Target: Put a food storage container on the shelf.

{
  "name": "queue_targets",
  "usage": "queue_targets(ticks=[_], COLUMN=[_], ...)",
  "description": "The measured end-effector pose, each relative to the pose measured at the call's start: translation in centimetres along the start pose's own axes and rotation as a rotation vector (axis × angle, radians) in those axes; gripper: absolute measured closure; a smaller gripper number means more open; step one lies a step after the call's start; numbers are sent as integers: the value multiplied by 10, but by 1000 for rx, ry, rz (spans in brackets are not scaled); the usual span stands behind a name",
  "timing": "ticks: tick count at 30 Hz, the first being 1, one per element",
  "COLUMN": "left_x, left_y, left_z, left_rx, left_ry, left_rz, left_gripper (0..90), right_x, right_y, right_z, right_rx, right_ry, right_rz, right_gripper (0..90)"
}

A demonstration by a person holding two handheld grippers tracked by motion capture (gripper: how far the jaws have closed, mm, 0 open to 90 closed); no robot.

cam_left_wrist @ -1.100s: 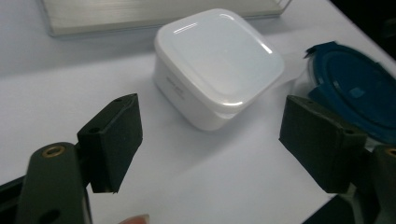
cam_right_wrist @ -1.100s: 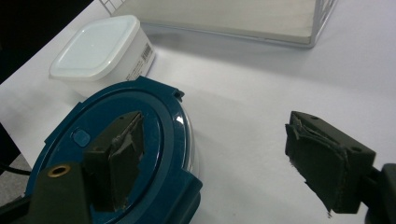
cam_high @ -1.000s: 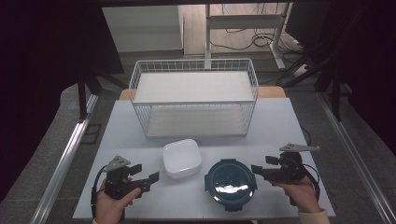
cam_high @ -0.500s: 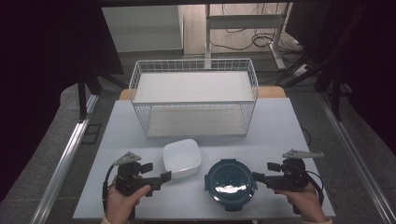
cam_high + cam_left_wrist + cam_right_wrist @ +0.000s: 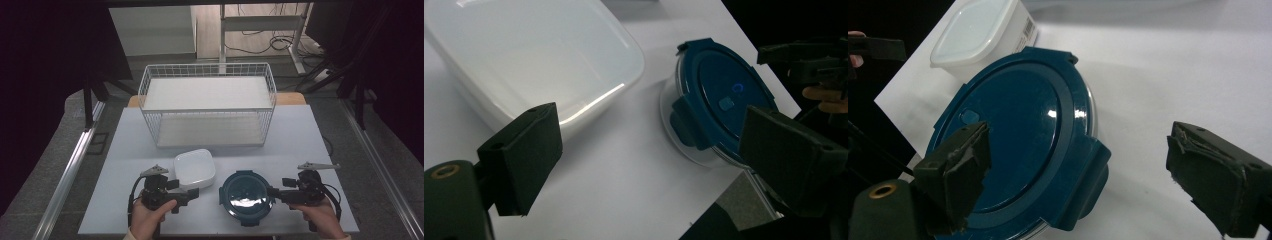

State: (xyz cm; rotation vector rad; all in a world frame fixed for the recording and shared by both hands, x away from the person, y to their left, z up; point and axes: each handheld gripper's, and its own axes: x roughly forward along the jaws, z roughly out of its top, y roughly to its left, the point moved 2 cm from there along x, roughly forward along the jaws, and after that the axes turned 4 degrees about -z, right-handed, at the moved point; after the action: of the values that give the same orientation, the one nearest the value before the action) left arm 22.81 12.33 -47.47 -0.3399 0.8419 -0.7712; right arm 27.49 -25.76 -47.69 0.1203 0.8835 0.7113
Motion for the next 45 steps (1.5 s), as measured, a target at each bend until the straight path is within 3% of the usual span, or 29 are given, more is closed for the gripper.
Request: queue_targets(ticks=[3,7,9,11,12,14,18,21,26,37,45], left_x=[10,24,29,34,36,43,53,62,76,94,103], left_y=[-8,-22,-27,-31,-32,-35,-33,-31,-26,-22,-19], left_z=[-3,-4,-3,-2,-1,-1,-1,-2,-5,-11,-15], left_rx=[-21,-5,-16,-54,-58,-51,-65,-97,-138,-195,-243], left_ry=[19,52,56,59,65,81,100,85,96,126,141], left_rz=[-22,-50,-74,-132,-142,-131,-126,-156,-167,-220,-257], left_gripper=[102,102,102,102,102,103,106,140,166,183,204], right_x=[1,-2,-2,-2,-1,1,4,7,13,23,28], right_y=[2,2,1,1,1,0,-1,0,2,5,3], right_z=[0,0,-1,-2,-2,-4,-6,-7,-10,-17,-20], right_rx=[1,5,12,13,13,21,36,50,71,128,173], right_ry=[15,13,13,20,26,36,49,54,78,102,115], right_rz=[11,19,21,27,28,29,33,46,77,128,136], right_gripper=[98,97,97,96,93,89,86,85,85,113,153])
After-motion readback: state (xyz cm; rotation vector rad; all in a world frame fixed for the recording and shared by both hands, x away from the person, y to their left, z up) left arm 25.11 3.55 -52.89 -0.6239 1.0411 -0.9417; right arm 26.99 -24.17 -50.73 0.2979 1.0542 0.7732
